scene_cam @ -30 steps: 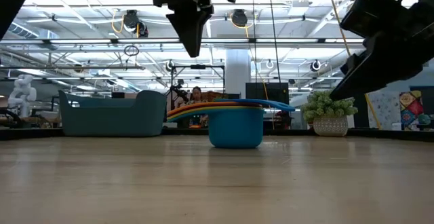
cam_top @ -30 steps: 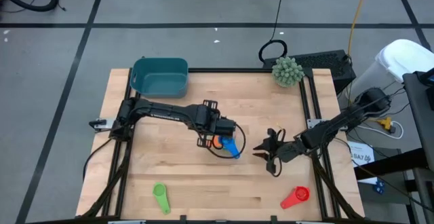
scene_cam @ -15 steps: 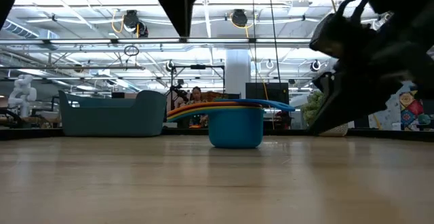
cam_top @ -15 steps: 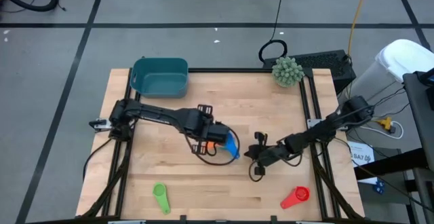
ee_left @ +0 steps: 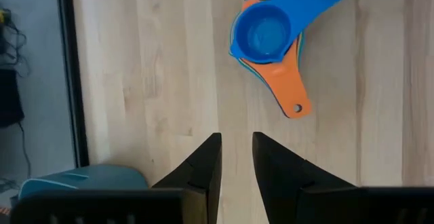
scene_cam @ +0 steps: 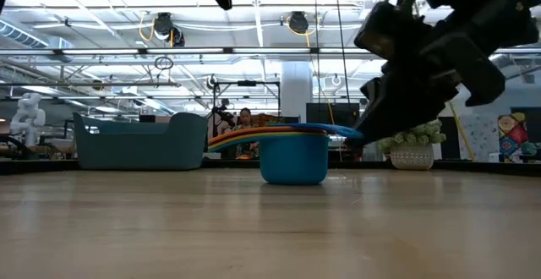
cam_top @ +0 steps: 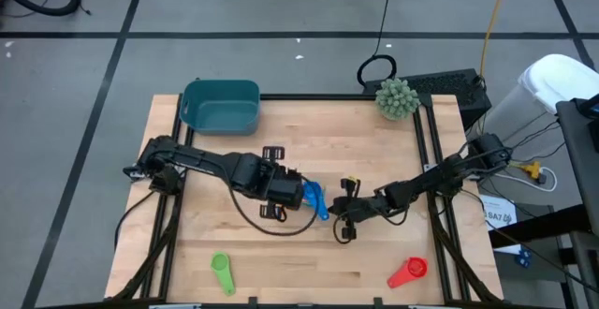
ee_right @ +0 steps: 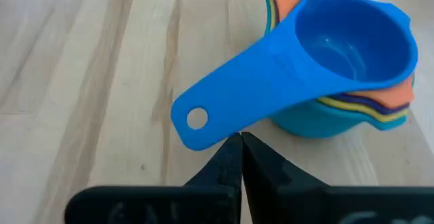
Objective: Nest measuring cups in basket
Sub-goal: Stack the blue measuring cup on top of the orange measuring cup
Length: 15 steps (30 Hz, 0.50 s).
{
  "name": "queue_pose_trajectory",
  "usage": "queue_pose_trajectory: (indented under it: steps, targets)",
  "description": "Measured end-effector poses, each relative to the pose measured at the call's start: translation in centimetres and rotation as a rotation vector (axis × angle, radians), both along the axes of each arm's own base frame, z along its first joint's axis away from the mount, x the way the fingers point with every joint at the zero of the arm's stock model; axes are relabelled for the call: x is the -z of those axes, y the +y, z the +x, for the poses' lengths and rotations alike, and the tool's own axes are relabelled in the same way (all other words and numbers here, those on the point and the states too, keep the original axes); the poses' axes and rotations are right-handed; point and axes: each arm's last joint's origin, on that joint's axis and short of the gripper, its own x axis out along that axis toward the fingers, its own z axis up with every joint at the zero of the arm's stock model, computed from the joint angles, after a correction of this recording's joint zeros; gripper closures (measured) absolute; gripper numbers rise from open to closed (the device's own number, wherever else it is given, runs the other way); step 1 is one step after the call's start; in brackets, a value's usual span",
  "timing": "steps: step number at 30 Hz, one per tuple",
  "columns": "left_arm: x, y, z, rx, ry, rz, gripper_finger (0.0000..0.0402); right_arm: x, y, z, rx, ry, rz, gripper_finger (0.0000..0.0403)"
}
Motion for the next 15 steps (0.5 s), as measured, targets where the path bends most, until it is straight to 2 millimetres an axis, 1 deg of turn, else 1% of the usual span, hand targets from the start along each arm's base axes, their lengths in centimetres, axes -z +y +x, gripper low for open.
queue_pose_trajectory:
  steps: [5, 11, 13, 15]
  targets:
    - [0.0, -0.6, -0.2, -0.001, -0.007, 0.016, 0.0314, -0.5, 1.4, 2.5, -0.103, -0.074, 0.061, 0.0403]
    - [0.0, -0.7, -0.3, -0.012, -0.011, 0.018, 0.0314, -1.9, 3.2, 6.6, -0.194, -0.134, -0.017, 0.0403]
    - [0.0, -0.7, -0.3, -0.014, -0.008, 0.018, 0.0314, -2.2, 3.4, 7.2, -0.214, -0.123, -0.048, 0.0403]
    - [0.0, -0.8, -0.4, -0.014, -0.005, 0.019, 0.0314, -2.5, 3.6, 7.2, -0.225, -0.098, -0.062, 0.0403]
